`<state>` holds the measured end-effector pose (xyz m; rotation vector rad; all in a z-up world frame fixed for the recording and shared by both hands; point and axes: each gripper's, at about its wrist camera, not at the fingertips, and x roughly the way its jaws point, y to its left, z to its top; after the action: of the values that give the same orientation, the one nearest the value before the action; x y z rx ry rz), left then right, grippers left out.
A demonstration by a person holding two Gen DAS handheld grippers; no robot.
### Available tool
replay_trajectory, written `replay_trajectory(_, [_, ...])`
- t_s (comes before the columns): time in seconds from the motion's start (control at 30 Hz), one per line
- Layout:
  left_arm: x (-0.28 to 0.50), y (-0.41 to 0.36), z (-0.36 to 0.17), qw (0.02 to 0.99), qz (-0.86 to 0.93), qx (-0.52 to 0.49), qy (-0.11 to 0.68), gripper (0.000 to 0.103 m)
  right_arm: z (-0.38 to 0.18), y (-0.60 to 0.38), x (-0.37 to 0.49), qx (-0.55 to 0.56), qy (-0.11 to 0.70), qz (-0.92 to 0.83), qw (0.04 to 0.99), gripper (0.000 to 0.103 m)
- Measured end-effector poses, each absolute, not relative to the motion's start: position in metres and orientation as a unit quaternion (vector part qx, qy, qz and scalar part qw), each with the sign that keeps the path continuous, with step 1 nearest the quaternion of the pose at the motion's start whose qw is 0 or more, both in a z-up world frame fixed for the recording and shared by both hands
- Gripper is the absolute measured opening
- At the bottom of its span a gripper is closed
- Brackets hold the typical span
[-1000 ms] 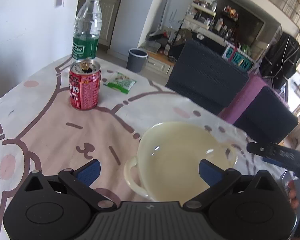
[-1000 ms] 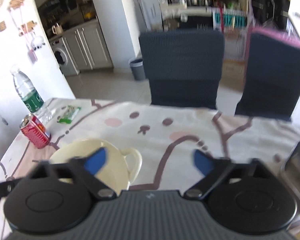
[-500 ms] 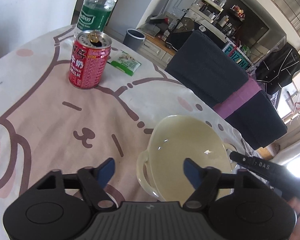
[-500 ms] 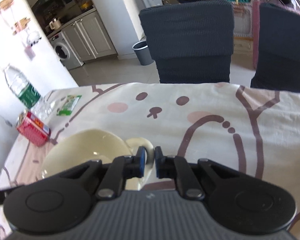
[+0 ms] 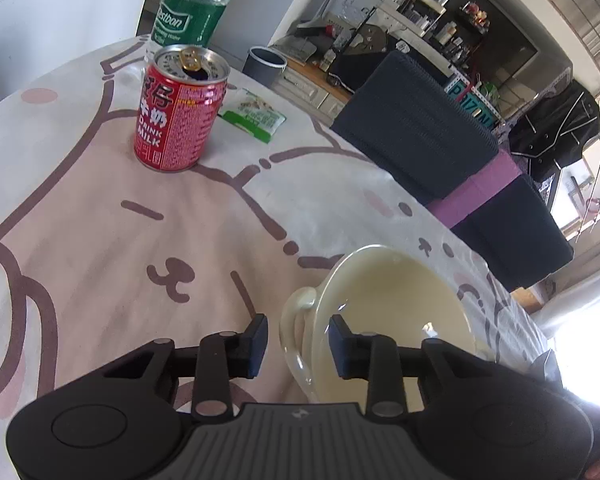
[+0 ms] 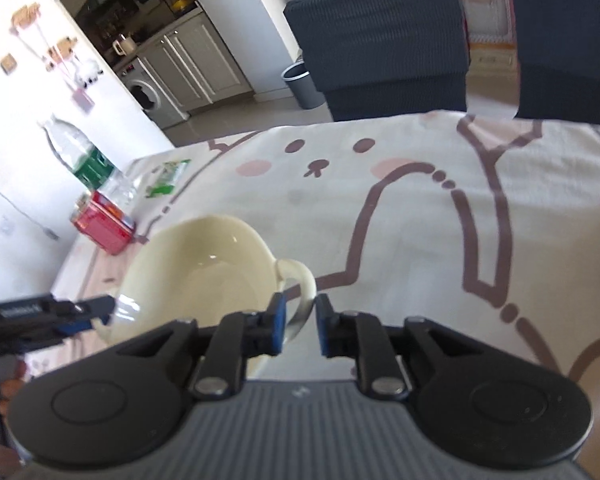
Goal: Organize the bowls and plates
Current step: 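Grasp the cream bowl rim with the left gripper while the right gripper grasps it too, then lift the cream bowl with both grippers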
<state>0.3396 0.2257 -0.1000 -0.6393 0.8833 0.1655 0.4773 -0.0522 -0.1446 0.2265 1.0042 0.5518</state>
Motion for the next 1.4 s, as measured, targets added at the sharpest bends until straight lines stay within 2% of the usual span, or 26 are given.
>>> replay_trajectory(0.03, [0.34,0.226,-0.101,0.851,0.077,-0.302,0.422,0.033,-0.144,-0.052,0.479,0.112,0.472,0.269,0.832,0.04])
replay_trajectory(0.07, [0.341,0.226,-0.101,0.851,0.076,-0.301,0.423,0.032,-0.144,-0.052,0.48,0.112,0.471,0.273,0.831,0.053])
replay_trajectory(0.13, [0.343,0.227,-0.103,0.851,0.072,-0.3,0.426,0.027,-0.144,-0.042,0.481,0.094,0.467,0.277,0.834,0.054])
replay_trajectory(0.27, [0.347,0.23,-0.107,0.849,0.063,-0.3,0.431,0.024,-0.145,-0.028,0.484,0.061,0.467,0.279,0.836,0.053])
replay_trajectory(0.33, [0.348,0.23,-0.108,0.849,0.056,-0.299,0.432,0.02,-0.146,-0.025,0.486,0.058,0.468,0.28,0.836,0.047])
replay_trajectory(0.4, [0.35,0.229,-0.11,0.849,0.052,-0.296,0.434,0.02,-0.148,-0.025,0.488,0.052,0.471,0.266,0.839,0.031])
replay_trajectory(0.83, [0.355,0.237,-0.121,0.839,0.012,-0.314,0.444,0.017,-0.167,-0.035,0.5,0.079,0.51,0.304,0.801,0.028])
replay_trajectory(1.13, [0.355,0.238,-0.121,0.839,0.01,-0.313,0.445,0.017,-0.173,-0.037,0.502,0.114,0.497,0.288,0.811,0.027])
replay_trajectory(1.4, [0.354,0.235,-0.118,0.843,0.016,-0.314,0.437,0.016,-0.165,-0.031,0.493,0.082,0.484,0.281,0.825,0.028])
